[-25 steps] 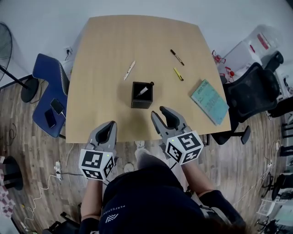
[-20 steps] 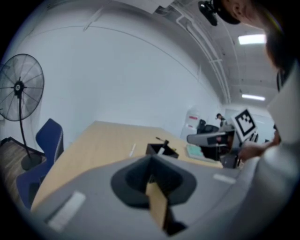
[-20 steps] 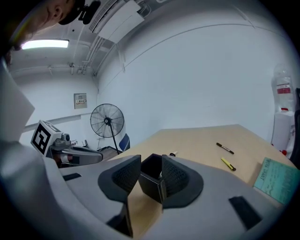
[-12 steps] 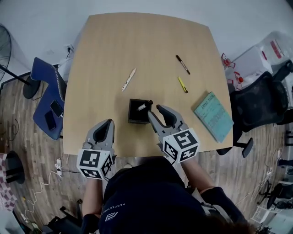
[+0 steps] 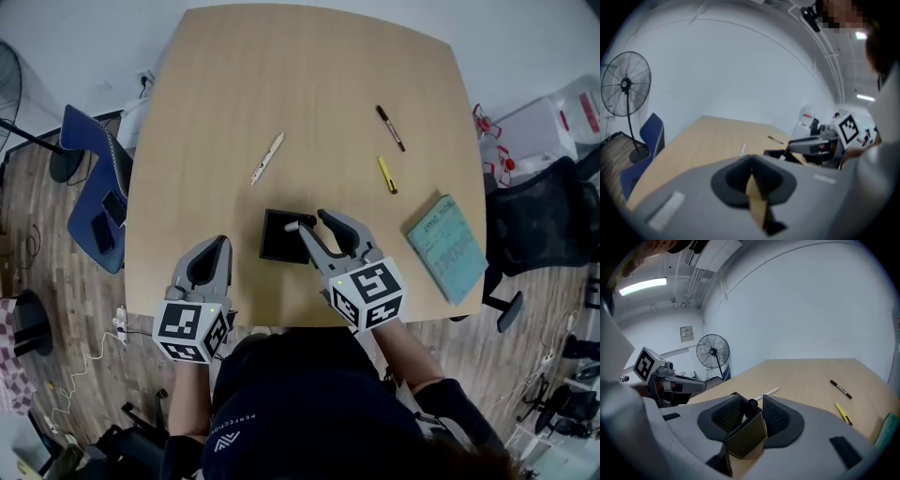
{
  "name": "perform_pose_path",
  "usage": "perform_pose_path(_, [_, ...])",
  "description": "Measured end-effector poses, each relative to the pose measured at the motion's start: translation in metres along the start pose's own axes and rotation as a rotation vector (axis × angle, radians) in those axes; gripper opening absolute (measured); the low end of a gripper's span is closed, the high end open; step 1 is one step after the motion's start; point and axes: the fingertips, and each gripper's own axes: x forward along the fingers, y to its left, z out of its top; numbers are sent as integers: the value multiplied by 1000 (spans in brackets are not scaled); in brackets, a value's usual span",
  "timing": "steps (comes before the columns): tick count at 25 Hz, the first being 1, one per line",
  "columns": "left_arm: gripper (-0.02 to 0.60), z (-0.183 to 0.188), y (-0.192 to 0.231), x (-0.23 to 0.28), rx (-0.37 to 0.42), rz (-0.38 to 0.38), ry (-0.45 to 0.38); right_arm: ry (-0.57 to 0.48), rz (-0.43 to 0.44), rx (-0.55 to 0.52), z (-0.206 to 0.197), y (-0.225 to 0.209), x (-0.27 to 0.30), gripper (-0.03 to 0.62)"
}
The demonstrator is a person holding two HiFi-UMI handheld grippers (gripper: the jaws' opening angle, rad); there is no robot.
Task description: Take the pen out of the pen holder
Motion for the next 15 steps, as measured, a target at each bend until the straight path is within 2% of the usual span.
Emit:
perform_pose_path(3, [8,-3,2,5,-4,7,13,16,21,-19,-3,1,5,123])
perform_pose_path(15, [8,-15,11,2,-18,-2,27,30,-31,-125,-5,5,11,81])
